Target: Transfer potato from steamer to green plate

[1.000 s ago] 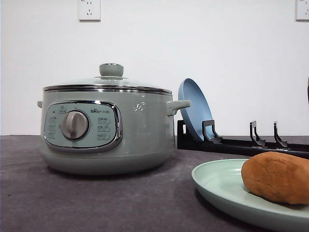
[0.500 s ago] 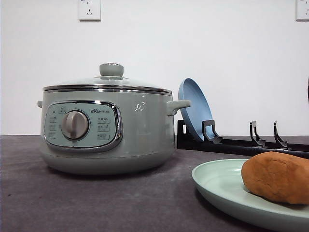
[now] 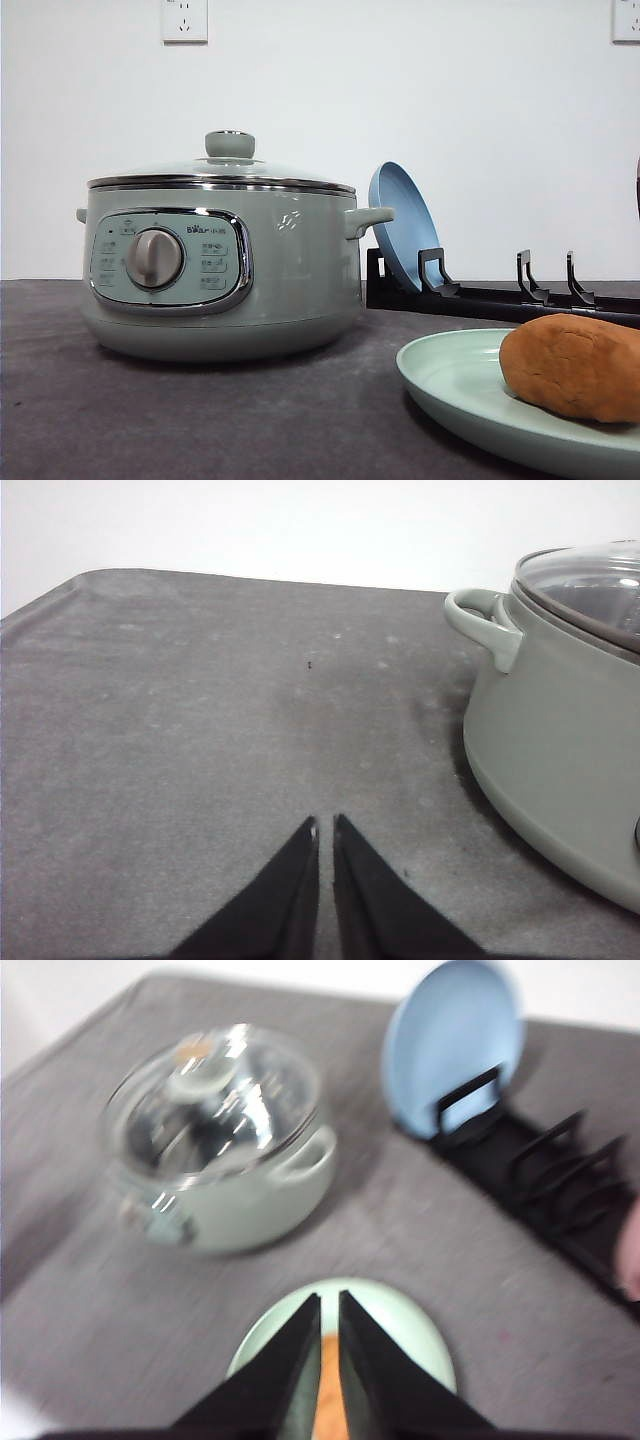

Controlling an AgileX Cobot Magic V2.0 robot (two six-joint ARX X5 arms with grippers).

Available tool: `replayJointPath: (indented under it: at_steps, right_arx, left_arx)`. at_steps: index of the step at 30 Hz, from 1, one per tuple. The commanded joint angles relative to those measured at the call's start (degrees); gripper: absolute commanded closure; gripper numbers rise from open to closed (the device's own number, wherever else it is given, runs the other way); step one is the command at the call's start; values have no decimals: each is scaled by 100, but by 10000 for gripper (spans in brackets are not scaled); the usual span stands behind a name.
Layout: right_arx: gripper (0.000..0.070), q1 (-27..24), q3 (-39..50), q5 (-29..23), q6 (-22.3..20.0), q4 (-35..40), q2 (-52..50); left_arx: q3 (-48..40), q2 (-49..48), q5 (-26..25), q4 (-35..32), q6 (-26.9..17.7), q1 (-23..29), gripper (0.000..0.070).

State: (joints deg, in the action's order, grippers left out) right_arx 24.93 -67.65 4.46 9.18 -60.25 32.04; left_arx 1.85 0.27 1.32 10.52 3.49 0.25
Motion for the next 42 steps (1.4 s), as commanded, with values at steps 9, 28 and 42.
replayJointPath:
  at_steps: [9, 28, 42]
  right_arx:
    - [681, -1690, 2257, -102, -276, 2555, -1287]
    - [681, -2473, 6444, -196, -580, 5596, -2993]
    - [681, -2651, 6700, -114, -755, 5042, -3183]
  left_arx:
    - [-116, -9, 17, 37, -72, 11, 676]
    - [-116, -9, 17, 37, -74, 11, 676]
    - [-116, -9, 17, 37, -74, 11, 676]
